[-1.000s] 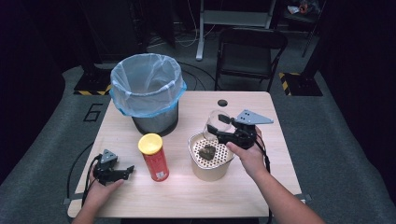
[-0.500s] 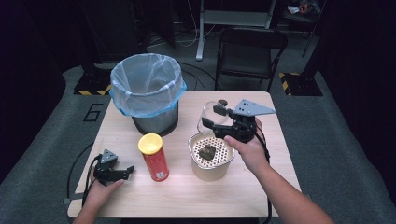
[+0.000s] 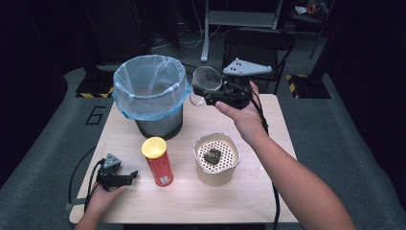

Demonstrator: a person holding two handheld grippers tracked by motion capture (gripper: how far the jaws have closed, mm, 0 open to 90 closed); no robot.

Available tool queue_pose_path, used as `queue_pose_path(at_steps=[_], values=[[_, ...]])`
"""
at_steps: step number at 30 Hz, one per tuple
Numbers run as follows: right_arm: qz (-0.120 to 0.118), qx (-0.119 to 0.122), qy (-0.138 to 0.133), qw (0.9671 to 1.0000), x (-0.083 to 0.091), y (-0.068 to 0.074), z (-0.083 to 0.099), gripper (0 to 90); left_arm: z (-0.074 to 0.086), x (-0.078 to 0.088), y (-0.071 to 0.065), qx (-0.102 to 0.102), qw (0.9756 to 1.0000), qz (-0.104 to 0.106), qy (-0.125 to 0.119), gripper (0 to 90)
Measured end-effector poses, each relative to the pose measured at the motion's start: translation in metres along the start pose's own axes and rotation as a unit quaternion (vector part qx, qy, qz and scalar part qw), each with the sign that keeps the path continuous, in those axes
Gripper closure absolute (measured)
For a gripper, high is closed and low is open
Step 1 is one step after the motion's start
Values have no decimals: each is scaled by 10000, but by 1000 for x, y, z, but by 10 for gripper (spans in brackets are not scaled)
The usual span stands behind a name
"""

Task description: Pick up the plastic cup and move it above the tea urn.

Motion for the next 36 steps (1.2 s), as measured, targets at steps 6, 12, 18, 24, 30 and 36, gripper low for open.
queue_pose_path(at_steps=[6,12,18,24,30,36], values=[[98,-27,109,9999,-27,-6,-18,376,0,0,0,-4,10000,-13,-2,126],[113,2,203,9997,-52,-2,-30,376,0,0,1,-50,10000,2,29,120],[194,26,189,9996,-72,-3,-44,374,0,1,1,-59,10000,4,50,118],[269,-76,171,9995,-90,-4,-53,374,0,0,1,-54,10000,5,46,118],[343,-88,294,9989,-111,-4,-52,371,0,1,1,-68,10000,10,55,118],[419,-154,441,9980,-132,-6,-46,361,0,0,0,-17,10000,11,32,121]])
Point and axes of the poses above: each handheld gripper's, and its own axes: x roughly backward along the jaws, z roughly out of its underside, y roughly to its left, the point moved 3 cm from there along -x, roughly forward along the jaws, and after that the axes turned 3 degrees about y, right-handed, at the moved point
